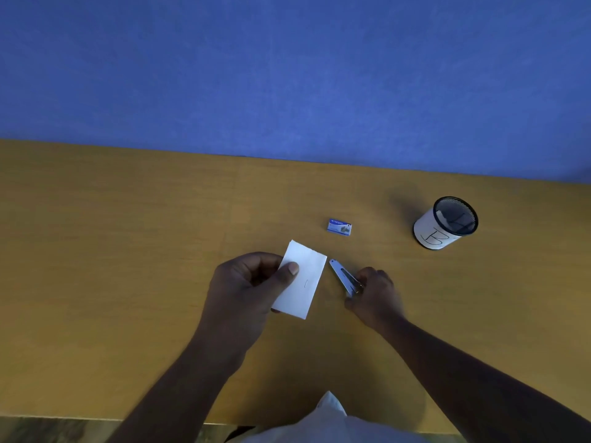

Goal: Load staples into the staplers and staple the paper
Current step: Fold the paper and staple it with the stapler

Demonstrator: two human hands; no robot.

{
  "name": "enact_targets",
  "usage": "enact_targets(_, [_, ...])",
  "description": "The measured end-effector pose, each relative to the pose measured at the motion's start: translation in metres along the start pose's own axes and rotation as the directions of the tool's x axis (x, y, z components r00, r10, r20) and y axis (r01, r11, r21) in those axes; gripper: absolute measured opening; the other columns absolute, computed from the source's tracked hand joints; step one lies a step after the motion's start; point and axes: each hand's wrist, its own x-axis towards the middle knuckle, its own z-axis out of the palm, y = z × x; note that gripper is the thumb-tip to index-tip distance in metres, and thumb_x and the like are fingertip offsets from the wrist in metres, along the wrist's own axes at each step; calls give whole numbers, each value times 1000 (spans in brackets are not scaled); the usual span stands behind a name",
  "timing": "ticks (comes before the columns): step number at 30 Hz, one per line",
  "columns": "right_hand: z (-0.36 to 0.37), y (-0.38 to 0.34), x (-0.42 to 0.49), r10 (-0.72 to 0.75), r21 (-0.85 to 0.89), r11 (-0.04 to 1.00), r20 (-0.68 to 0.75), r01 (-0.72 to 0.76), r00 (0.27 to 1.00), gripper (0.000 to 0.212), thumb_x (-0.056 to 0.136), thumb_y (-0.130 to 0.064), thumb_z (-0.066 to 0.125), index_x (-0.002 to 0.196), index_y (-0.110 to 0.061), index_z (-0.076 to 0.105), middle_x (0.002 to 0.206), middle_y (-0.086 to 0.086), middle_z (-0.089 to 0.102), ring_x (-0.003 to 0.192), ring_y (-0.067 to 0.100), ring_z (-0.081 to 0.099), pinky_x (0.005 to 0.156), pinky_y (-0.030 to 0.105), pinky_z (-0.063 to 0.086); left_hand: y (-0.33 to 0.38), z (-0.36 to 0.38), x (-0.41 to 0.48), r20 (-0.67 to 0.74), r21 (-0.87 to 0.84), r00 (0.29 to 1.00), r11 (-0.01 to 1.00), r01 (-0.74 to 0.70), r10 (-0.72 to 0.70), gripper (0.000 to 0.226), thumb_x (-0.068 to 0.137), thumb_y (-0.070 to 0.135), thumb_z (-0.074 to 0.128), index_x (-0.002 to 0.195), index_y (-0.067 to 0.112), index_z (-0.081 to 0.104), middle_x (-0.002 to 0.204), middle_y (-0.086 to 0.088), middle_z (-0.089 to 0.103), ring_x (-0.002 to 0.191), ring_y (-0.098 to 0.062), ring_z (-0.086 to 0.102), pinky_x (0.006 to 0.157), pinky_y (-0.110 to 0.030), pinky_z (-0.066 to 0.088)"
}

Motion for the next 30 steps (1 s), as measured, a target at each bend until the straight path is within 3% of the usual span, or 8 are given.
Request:
enact_targets(9, [-9,-7,-8,61,67,996,-24,-59,998,86,52,-70,81,115,-21,51,103,-6,58,92,17,59,67,33,50,1,0,-5,-38,40,999,999,-2,4,6,86,22,74,82,21,79,78,-3,76,67,-8,66,53,-15,48])
enact_targets(15, [-50,-34,-41,205,503,846,4,-179,979,26,82,-42,74,91,-19,69,73,-6,67,66,14,63,55,31,49,7,4,-11,28,90,990,986,-144,142,15,81,11,79,88,25,79,78,1,76,67,-4,66,58,-14,49])
enact_targets(17, [-73,-50,-60,187,688,682,166,-249,968,26,88,-41,68,81,-18,74,70,-3,71,58,11,62,50,30,46,10,5,-14,13,312,929,881,-355,369,15,82,12,78,86,27,78,76,9,71,70,-1,64,62,-9,46])
enact_targets(20, [-107,-74,-88,0,798,450,448,-400,894,50,88,-61,56,88,-17,79,88,5,78,64,15,68,51,28,48,13,7,-16,144,579,696,511,-635,703,13,86,13,68,92,18,79,88,14,61,84,3,58,76,-9,40])
enact_targets(23, [-132,-92,-107,-189,802,463,504,-376,843,59,80,-65,58,99,-13,78,92,8,75,74,18,69,54,26,51,10,8,-19,329,585,465,209,-784,822,16,90,6,66,91,13,80,90,3,68,88,-14,60,85,-23,40])
enact_targets(25, [-141,-100,-116,-265,834,484,428,-264,864,42,84,-50,68,96,-11,77,83,8,72,71,15,65,55,24,50,13,11,-20,408,589,361,59,-806,839,18,95,11,63,90,15,80,87,1,71,87,-19,63,86,-28,41])
enact_targets(27, [-147,-105,-122,-309,872,461,330,-163,892,24,77,-31,78,87,-9,77,73,5,69,62,10,60,53,21,47,18,13,-22,466,571,313,-11,-821,827,12,94,23,68,103,20,75,99,4,67,97,-18,63,88,-30,42])
enact_targets(30, [-155,-107,-128,-348,902,428,219,-53,912,16,72,-26,79,78,-11,77,64,2,64,54,8,55,49,19,44,29,14,-29,432,553,383,95,-827,816,68,75,59,75,130,26,54,125,11,52,123,-11,51,99,-31,40])
